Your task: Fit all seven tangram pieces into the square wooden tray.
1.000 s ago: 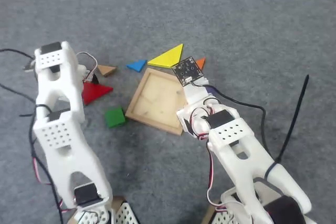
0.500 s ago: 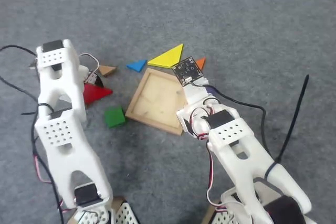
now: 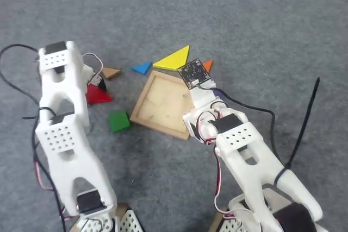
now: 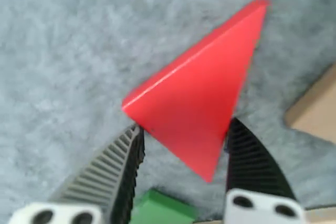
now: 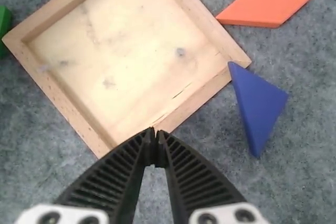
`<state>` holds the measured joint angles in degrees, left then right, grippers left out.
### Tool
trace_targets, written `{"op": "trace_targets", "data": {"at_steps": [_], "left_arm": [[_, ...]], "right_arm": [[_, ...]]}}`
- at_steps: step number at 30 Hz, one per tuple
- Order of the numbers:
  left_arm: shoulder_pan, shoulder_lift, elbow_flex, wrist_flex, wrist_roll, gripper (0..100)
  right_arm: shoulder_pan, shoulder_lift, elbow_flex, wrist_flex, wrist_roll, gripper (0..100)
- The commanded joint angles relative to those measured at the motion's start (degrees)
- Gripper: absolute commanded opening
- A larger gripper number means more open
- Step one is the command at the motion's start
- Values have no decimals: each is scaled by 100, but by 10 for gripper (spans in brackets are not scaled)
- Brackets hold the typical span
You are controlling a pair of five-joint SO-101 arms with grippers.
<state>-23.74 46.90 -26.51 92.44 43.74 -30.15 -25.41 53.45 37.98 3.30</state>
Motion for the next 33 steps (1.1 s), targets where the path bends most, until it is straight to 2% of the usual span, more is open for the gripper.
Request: {"op": "trace_targets", "data": {"at_steps": [1, 6, 9, 12, 17, 23, 30, 33], "left_arm": [[-202, 18, -101, -18, -870, 221], [-519, 26, -444, -26, -2453, 221], [-668, -9, -743, 158, -3710, 221], [-677, 26, -936, 396, -4580, 221], [-703, 9, -892, 343, -5081, 228], [-730, 9, -1086, 343, -5969, 317], [-1090, 26, -1587, 343, -6620, 320], [-1090, 35, -1481, 88, -6787, 320]], "right_arm": [[22, 48, -132, -110, 79, 9], [22, 40, -132, -110, 79, 9], [22, 40, -132, -110, 79, 9], [22, 40, -132, -110, 79, 9], [13, 57, -132, -119, 79, 9], [13, 66, -132, -119, 79, 9], [13, 75, -132, -119, 79, 9], [13, 75, -132, -127, 79, 9]]}}
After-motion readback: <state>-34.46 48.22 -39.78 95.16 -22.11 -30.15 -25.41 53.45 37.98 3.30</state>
